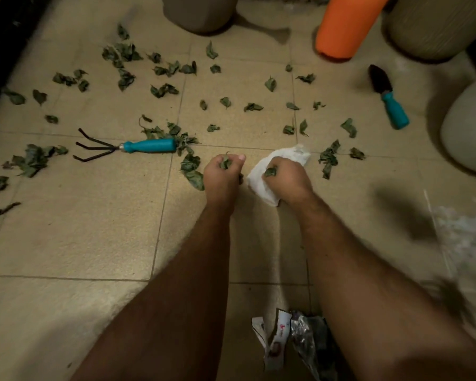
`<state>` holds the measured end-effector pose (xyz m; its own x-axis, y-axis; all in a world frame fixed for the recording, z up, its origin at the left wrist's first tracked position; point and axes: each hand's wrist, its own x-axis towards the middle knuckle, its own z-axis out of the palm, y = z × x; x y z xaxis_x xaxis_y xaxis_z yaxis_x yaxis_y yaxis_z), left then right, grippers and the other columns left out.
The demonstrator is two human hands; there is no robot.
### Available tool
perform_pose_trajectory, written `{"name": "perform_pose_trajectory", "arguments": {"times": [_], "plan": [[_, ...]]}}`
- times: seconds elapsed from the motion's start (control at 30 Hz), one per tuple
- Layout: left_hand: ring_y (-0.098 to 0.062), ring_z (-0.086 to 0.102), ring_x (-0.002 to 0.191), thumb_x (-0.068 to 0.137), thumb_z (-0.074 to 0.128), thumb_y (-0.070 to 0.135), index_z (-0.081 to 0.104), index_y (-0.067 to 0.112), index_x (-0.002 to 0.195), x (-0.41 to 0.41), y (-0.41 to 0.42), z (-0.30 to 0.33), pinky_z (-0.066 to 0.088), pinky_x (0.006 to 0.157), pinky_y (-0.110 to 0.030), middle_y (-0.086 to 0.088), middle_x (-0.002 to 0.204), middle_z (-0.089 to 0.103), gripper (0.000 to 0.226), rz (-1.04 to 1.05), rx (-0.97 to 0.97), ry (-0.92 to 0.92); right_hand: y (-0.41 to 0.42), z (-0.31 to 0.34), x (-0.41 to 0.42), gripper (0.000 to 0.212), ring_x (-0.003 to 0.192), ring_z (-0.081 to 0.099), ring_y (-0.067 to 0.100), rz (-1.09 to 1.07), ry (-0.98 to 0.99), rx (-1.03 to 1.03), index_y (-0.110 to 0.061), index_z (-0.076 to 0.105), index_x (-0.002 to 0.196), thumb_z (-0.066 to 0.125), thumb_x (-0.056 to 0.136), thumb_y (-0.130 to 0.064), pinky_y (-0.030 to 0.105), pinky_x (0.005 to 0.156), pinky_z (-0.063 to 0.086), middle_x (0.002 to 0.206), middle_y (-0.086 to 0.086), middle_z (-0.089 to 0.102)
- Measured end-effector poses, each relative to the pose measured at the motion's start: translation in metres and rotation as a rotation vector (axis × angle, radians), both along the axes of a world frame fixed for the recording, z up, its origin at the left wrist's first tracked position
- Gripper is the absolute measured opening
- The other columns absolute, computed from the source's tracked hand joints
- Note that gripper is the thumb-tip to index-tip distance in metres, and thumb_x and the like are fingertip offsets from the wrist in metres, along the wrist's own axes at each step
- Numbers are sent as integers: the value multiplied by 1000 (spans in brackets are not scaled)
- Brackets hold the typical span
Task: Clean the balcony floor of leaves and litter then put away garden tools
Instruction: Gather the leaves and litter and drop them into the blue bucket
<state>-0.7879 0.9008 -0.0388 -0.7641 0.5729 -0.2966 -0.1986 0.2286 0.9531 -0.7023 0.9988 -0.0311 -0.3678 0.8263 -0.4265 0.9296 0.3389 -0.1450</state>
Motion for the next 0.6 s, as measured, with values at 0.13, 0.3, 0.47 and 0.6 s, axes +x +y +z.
{"name": "perform_pose_trajectory", "arguments": {"times": [0.13, 0.3, 0.47, 0.6], "plan": [[-18, 57, 61, 91, 68, 34, 66, 10, 100, -10, 16, 7, 49, 57, -33, -8, 77, 64, 26, 92, 22, -31, -13, 7, 11, 29, 109, 64, 26, 18, 388, -267, -13, 71, 111, 72, 86, -28, 35, 95, 49, 114, 10, 70], [-14, 51, 56, 92, 69, 30, 63, 17, 86, -1, 34, 15, 43, 54, -28, -7, 73, 60, 15, 18, 38, -42, -8, 27, 35, 6, 81, 66, 8, -270, 841, -218, -16, 74, 90, 68, 90, -15, 19, 67, 51, 87, -4, 71], [-16, 59, 67, 92, 67, 33, 63, -1, 121, 34, 46, 7, 48, 52, -23, -25, 108, 68, 45, -194, -35, -44, 9, 26, 78, 16, 57, 51, 9, -765, 1075, -188, -19, 63, 81, 65, 94, -28, 20, 48, 40, 68, -4, 58], [-45, 65, 86, 84, 64, 55, 64, 0, 117, 57, 51, 10, 53, 67, -41, -27, 107, 67, 64, -315, -21, -24, 17, 9, 106, 27, 67, 51, 13, -912, 1007, -106, -21, 63, 79, 60, 96, -41, 25, 57, 41, 71, -3, 57]]}}
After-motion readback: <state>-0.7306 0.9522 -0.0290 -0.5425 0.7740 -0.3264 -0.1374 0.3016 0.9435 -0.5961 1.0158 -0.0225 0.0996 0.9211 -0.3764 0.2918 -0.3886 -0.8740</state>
